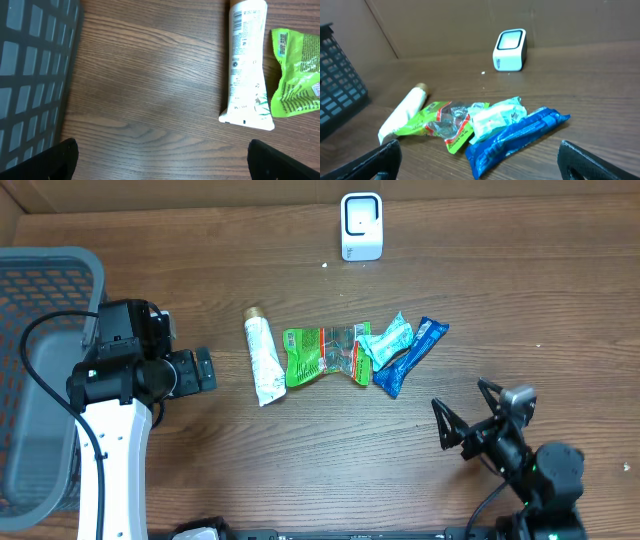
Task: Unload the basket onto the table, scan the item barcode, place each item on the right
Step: 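Reach the right gripper toward the blue snack wrapper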
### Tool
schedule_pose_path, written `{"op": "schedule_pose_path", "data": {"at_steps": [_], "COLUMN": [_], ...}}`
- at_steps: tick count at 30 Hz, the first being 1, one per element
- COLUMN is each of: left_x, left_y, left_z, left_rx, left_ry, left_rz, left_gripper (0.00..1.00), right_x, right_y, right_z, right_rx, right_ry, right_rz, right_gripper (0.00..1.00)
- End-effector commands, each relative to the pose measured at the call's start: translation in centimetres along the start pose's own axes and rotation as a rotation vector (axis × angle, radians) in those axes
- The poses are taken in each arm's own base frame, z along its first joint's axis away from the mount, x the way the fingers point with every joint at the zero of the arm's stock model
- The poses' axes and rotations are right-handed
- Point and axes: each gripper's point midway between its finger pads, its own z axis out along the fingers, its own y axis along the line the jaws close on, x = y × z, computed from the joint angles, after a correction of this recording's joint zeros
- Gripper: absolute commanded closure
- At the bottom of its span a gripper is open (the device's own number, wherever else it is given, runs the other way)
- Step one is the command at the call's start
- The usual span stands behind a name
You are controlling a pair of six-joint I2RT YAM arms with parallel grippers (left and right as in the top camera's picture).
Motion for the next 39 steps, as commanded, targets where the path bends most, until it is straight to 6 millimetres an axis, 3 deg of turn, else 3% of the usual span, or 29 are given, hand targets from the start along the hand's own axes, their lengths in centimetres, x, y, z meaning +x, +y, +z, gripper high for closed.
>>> {"op": "schedule_pose_path", "data": {"at_steps": [1, 6, 11, 14, 18, 22, 34, 39], "left_x": [-0.1, -0.1, -0.1, -0.1, -0.1, -0.1, -0.1, -0.1], "left_y": [-0.6, -0.6, -0.6, -0.6, -0.6, -0.6, -0.6, -0.6], "left_z": [-0.1, -0.1, -0.1, -0.1, -0.1, -0.1, -0.1, -0.1], "left_rx": [0.036, 0.035, 0.035, 0.035, 0.035, 0.035, 0.035, 0.035], "left_ry": [-0.003, -0.004, -0.004, -0.004, -0.004, -0.004, -0.004, -0.004], "left_rz": [0.019, 0.020, 0.020, 0.020, 0.020, 0.020, 0.020, 0.020], "left_gripper": [0.00, 0.00, 0.01, 0.01, 0.00, 0.00, 0.01, 0.00], "right_x": [-4.0, -6.4, -7.4, -7.6, -6.2, -5.7, -5.9, -3.4], "right_y": [0.7, 0.2, -0.7, -1.2, -1.7, -0.8, -1.1, -1.6], "right_z": [0.4, 2.5, 4.9, 6.1, 7.7, 7.8, 8.1, 8.1], "right_rx": [-0.003, 0.024, 0.053, 0.064, 0.061, 0.005, 0.030, 0.085], "right_ry": [0.020, 0.191, 0.374, 0.444, 0.510, 0.533, 0.519, 0.618], "right_rz": [-0.046, 0.007, 0.088, 0.121, 0.218, 0.244, 0.290, 0.442], "right_gripper": [0.00, 0.00, 0.00, 0.00, 0.00, 0.00, 0.00, 0.00]}}
